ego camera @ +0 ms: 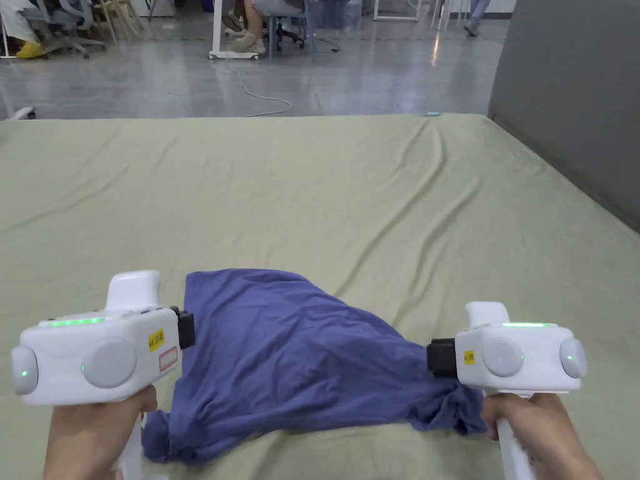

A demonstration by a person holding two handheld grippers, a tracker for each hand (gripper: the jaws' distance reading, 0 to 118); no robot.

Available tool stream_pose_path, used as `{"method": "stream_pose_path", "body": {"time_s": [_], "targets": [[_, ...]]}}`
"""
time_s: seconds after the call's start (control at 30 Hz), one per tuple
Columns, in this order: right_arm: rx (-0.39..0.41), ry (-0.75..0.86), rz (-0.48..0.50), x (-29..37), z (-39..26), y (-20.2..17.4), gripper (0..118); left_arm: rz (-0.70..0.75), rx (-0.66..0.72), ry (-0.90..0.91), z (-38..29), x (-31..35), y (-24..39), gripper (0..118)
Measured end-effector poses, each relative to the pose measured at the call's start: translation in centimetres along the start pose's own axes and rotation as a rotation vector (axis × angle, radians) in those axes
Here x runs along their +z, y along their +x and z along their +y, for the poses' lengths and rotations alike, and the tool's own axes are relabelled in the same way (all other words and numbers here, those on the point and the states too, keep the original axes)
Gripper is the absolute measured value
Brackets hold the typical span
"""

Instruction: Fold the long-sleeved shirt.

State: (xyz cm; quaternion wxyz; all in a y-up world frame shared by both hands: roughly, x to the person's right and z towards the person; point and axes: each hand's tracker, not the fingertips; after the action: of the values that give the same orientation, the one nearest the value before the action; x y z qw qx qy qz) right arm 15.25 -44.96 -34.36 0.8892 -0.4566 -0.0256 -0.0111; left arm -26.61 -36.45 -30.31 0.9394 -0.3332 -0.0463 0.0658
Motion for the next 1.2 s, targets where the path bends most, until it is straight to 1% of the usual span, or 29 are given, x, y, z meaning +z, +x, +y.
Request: {"method": "stream_pose_path", "body": {"time_s": [0.07,0.1,0.13,0.17,0.2,0.23,0.27,0.3,0.33,0.37,0.4,0.43,0.47,0.53,0.6,0.7,0.77,0.8,0.83,0.87,0.9,0.97,1.0,1.03,1.13,1.2], "targets": [[-0.007,-0.048,-0.021,-1.7,0.0,0.1,72,-0.008,0.005,-0.001,1.6,-1.6,-0.1,0],[-0.013,-0.063,-0.023,-2.9,-0.1,0.2,64,-0.024,0.003,-0.005,2.9,-2.4,0.1,0],[-0.021,-0.071,-0.014,-4.0,-0.3,0.5,46,-0.022,-0.002,-0.008,4.1,-3.4,0.3,0],[-0.029,-0.088,0.006,-4.4,-0.4,0.3,32,-0.022,-0.007,-0.003,5.0,-4.3,0.3,0],[-0.046,-0.117,0.052,-5.0,-0.8,0.3,24,-0.020,-0.016,0.015,6.2,-5.6,0.3,0],[-0.053,-0.106,0.068,-5.0,-1.0,0.2,18,-0.020,-0.015,0.030,7.3,-6.9,0.3,13],[-0.032,-0.068,0.033,-4.6,-1.3,0.0,17,-0.011,-0.021,0.034,8.4,-8.6,0.2,39],[0.001,-0.062,0.025,-4.3,-1.1,-0.4,16,-0.020,-0.042,0.018,9.3,-10.8,0.0,76],[0.008,-0.064,0.024,-4.3,-1.2,-0.4,15,-0.049,-0.053,-0.024,10.0,-13.1,-0.4,116],[0.006,-0.059,0.021,-4.2,-1.3,-0.3,15,-0.052,-0.057,-0.086,10.7,-16.0,-0.8,118],[0.006,-0.058,0.022,-4.2,-1.4,-0.2,15,-0.035,-0.040,-0.137,11.0,-19.1,-1.3,118],[0.008,-0.055,0.020,-4.1,-1.3,-0.5,15,-0.048,-0.028,-0.087,11.6,-21.6,-1.8,118],[0.008,-0.053,0.020,-4.1,-1.3,-0.5,15,0.033,-0.032,-0.191,11.4,-23.7,-2.7,118],[0.007,-0.053,0.022,-4.0,-1.5,-0.3,15,0.136,-0.061,-0.284,11.5,-27.9,-3.6,118],[0.015,-0.054,0.024,-4.0,-1.1,-0.4,15,0.170,-0.078,-0.347,10.8,-31.1,-4.9,118],[0.018,-0.063,0.029,-4.1,-0.9,-0.2,15,0.118,-0.036,-0.395,9.4,-32.5,-5.4,116],[0.013,-0.068,0.033,-4.1,-0.8,0.0,15,0.144,-0.047,-0.336,9.6,-31.3,-4.6,116],[0.011,-0.070,0.033,-4.1,-0.9,0.0,15,0.145,-0.052,-0.349,10.2,-30.5,-4.1,105],[0.013,-0.073,0.033,-4.2,-0.7,-0.2,15,0.151,-0.087,-0.324,10.7,-29.5,-3.9,69],[0.013,-0.074,0.032,-4.1,-0.6,-0.2,15,0.151,-0.130,-0.290,11.2,-28.3,-3.7,17],[0.013,-0.077,0.034,-3.9,-0.5,0.0,15,0.084,-0.136,-0.288,11.7,-27.6,-3.3,0],[0.006,-0.082,0.044,-3.1,0.4,0.1,15,0.080,-0.123,-0.266,13.0,-24.5,-3.2,0],[-0.001,-0.056,0.060,-2.2,1.1,0.3,15,0.061,-0.113,-0.223,13.9,-22.5,-3.3,0],[-0.007,-0.004,0.070,-1.1,2.0,0.6,15,0.044,-0.093,-0.182,14.5,-21.4,-3.1,0],[-0.012,0.105,0.093,2.6,6.0,1.2,14,0.012,0.000,-0.090,17.6,-15.3,-4.0,0],[-0.004,0.194,0.120,5.5,9.1,1.5,14,-0.001,0.012,0.002,19.5,-11.5,-4.1,0]]}}
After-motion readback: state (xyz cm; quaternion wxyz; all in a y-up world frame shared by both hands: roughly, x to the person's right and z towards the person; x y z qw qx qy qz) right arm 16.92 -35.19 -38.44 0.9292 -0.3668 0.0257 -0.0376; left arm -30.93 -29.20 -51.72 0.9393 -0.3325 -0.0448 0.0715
